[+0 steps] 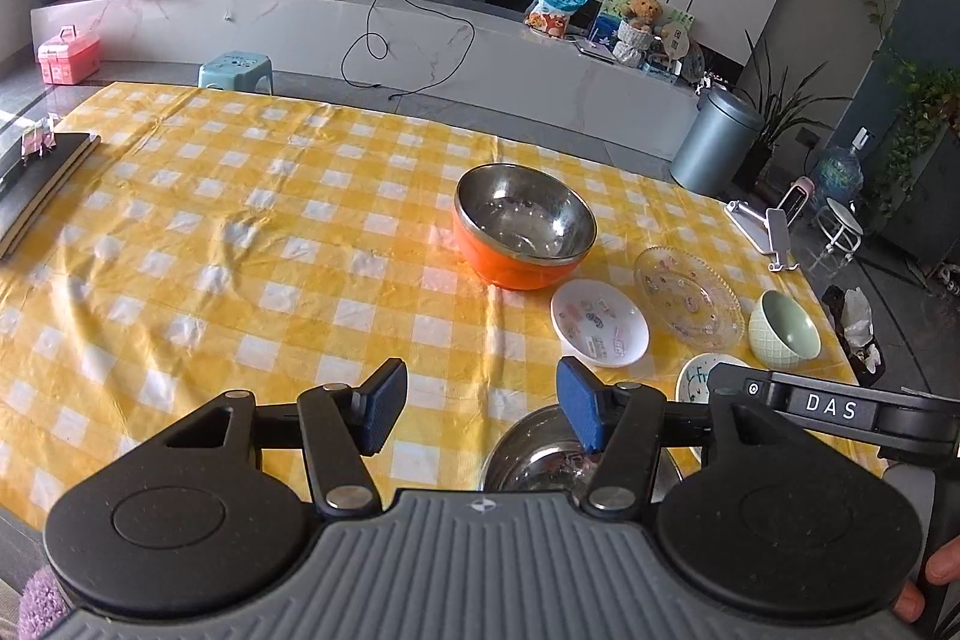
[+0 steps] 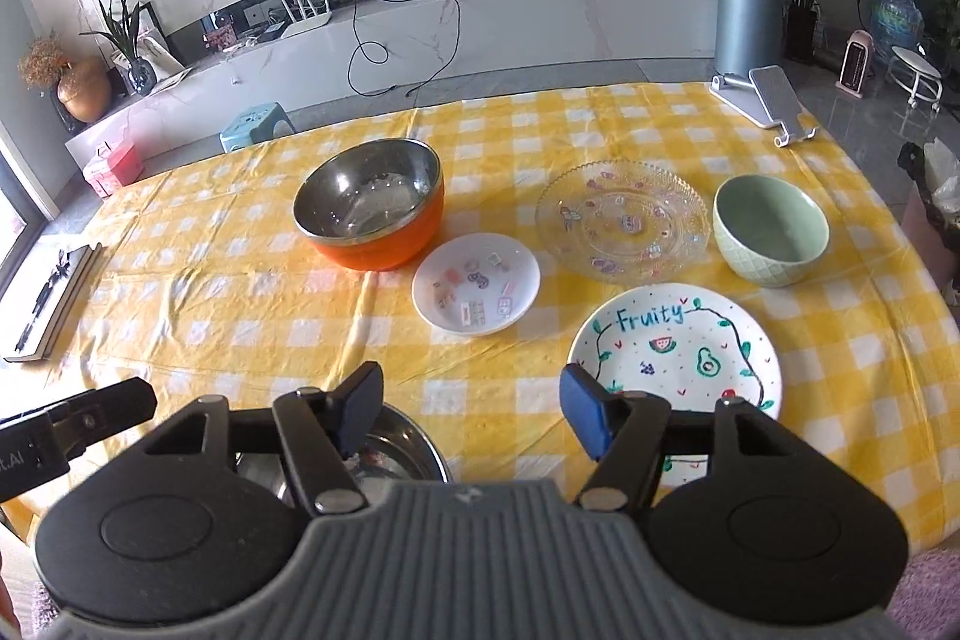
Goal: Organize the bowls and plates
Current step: 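Lower the blue bowl into the orange steel bowl with both grippers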
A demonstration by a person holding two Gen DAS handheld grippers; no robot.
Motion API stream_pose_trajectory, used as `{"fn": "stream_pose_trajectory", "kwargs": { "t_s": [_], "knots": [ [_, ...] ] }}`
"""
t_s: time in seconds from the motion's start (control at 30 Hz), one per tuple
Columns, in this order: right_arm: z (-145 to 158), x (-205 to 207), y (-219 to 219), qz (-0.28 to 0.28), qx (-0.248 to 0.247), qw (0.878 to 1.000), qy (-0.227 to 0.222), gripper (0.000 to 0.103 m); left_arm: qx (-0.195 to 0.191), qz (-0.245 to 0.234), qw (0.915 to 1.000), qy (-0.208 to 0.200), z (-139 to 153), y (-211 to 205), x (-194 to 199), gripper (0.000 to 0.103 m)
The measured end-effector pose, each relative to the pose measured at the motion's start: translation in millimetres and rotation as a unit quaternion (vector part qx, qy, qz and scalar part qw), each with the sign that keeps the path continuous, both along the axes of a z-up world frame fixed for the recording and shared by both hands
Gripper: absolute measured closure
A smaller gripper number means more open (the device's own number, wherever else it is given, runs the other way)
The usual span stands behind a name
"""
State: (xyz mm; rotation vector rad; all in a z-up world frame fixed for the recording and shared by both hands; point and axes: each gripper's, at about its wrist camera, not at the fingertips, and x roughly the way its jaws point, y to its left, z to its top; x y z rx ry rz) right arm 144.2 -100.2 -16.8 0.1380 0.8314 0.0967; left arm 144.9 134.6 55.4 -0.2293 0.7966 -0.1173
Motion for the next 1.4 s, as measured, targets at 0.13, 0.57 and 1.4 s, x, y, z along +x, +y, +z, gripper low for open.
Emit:
{"fn": "stream_pose_trajectory", "kwargs": {
  "t_s": [0.13,0.57,1.4],
  "knots": [
    [4,24,3,0.001,-0.010,1.000,0.009,0.028,0.002,-0.007,1.0000,-0.002,6,5,19,0.036],
    [-16,96,25,0.028,-0.043,0.998,0.035,0.029,-0.031,-0.023,0.9989,0.026,-25,2,88,0.036],
    [-66,223,46,0.016,0.000,0.998,0.066,0.083,-0.037,0.026,0.9957,0.081,-91,-6,206,0.077]
  ]
}}
